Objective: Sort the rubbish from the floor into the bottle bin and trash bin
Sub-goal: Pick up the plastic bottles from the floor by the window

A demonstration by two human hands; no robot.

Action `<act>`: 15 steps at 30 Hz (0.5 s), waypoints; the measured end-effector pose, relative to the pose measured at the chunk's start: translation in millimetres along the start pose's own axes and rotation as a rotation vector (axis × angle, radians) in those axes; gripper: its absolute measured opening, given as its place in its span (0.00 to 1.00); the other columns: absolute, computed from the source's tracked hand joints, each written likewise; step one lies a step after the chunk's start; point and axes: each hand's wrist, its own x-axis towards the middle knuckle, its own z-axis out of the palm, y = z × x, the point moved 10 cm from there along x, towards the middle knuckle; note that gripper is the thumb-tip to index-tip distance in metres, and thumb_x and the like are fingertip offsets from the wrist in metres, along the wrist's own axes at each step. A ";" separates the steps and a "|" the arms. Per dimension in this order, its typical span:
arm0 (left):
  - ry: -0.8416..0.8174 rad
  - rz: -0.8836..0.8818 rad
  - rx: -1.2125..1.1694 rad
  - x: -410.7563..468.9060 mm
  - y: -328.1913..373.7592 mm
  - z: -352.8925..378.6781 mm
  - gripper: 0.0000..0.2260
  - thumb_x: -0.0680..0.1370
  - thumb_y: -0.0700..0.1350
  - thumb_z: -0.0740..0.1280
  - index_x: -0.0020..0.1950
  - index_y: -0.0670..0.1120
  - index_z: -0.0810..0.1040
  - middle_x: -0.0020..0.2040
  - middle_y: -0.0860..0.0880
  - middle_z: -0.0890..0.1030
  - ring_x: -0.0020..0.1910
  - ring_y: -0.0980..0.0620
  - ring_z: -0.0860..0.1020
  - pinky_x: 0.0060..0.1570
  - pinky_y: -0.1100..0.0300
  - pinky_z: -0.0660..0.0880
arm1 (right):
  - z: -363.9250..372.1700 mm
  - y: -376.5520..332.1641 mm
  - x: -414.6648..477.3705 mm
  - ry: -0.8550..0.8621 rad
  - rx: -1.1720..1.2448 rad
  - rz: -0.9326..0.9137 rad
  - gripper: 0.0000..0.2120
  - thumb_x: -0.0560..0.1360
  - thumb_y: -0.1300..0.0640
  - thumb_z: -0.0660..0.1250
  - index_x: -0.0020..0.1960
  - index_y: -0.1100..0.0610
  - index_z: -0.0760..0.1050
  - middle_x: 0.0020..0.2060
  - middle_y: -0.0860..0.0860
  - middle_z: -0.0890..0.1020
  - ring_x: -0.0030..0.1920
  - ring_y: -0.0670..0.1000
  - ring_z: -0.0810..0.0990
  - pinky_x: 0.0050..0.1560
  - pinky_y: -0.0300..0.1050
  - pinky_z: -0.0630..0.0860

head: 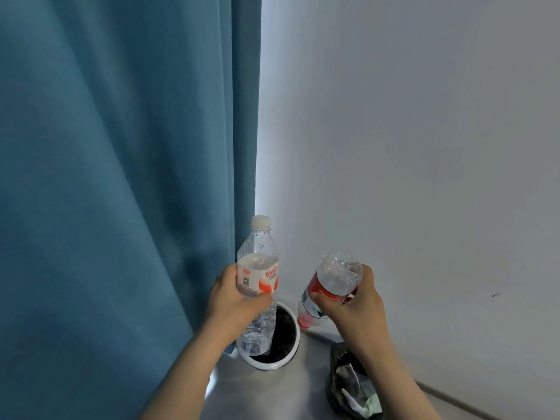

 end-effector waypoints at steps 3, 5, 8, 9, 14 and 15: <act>-0.010 -0.027 0.022 37.6 -15.4 2.0 0.23 0.65 0.42 0.77 0.57 0.51 0.73 0.53 0.49 0.79 0.49 0.51 0.78 0.37 0.66 0.71 | 18.0 7.3 21.8 -0.014 -0.011 0.020 0.29 0.63 0.53 0.77 0.57 0.43 0.65 0.44 0.39 0.78 0.44 0.41 0.79 0.45 0.46 0.79; -0.018 -0.052 0.045 57.9 -27.6 8.9 0.25 0.64 0.42 0.77 0.58 0.51 0.73 0.53 0.50 0.78 0.50 0.51 0.78 0.40 0.63 0.73 | 26.2 13.2 35.1 -0.023 -0.019 0.032 0.29 0.64 0.53 0.77 0.57 0.43 0.65 0.44 0.38 0.78 0.44 0.40 0.79 0.45 0.44 0.79; -0.019 -0.089 0.082 83.3 -50.6 24.6 0.24 0.63 0.45 0.77 0.56 0.52 0.73 0.51 0.51 0.79 0.49 0.50 0.78 0.46 0.55 0.78 | 36.9 24.5 54.1 -0.027 -0.026 0.054 0.28 0.64 0.52 0.77 0.57 0.43 0.66 0.44 0.37 0.78 0.45 0.40 0.79 0.46 0.45 0.78; -0.018 -0.101 0.098 90.5 -58.4 31.0 0.24 0.62 0.46 0.77 0.55 0.51 0.73 0.51 0.51 0.79 0.48 0.50 0.79 0.47 0.53 0.79 | 40.9 30.0 59.7 -0.030 -0.026 0.063 0.28 0.63 0.52 0.77 0.57 0.43 0.66 0.44 0.37 0.78 0.45 0.40 0.79 0.46 0.45 0.78; -0.040 -0.146 0.153 120.2 -96.1 66.6 0.24 0.63 0.49 0.78 0.55 0.50 0.73 0.50 0.51 0.79 0.48 0.50 0.79 0.48 0.54 0.79 | 61.4 60.0 89.7 -0.050 -0.020 0.104 0.29 0.64 0.52 0.78 0.59 0.46 0.66 0.45 0.38 0.78 0.47 0.43 0.79 0.46 0.45 0.77; -0.041 -0.145 0.158 125.3 -100.7 72.7 0.24 0.63 0.49 0.78 0.55 0.51 0.73 0.51 0.52 0.79 0.48 0.51 0.79 0.48 0.55 0.79 | 65.4 66.7 95.8 -0.059 -0.020 0.114 0.29 0.64 0.53 0.78 0.59 0.47 0.66 0.45 0.38 0.78 0.47 0.44 0.79 0.46 0.45 0.76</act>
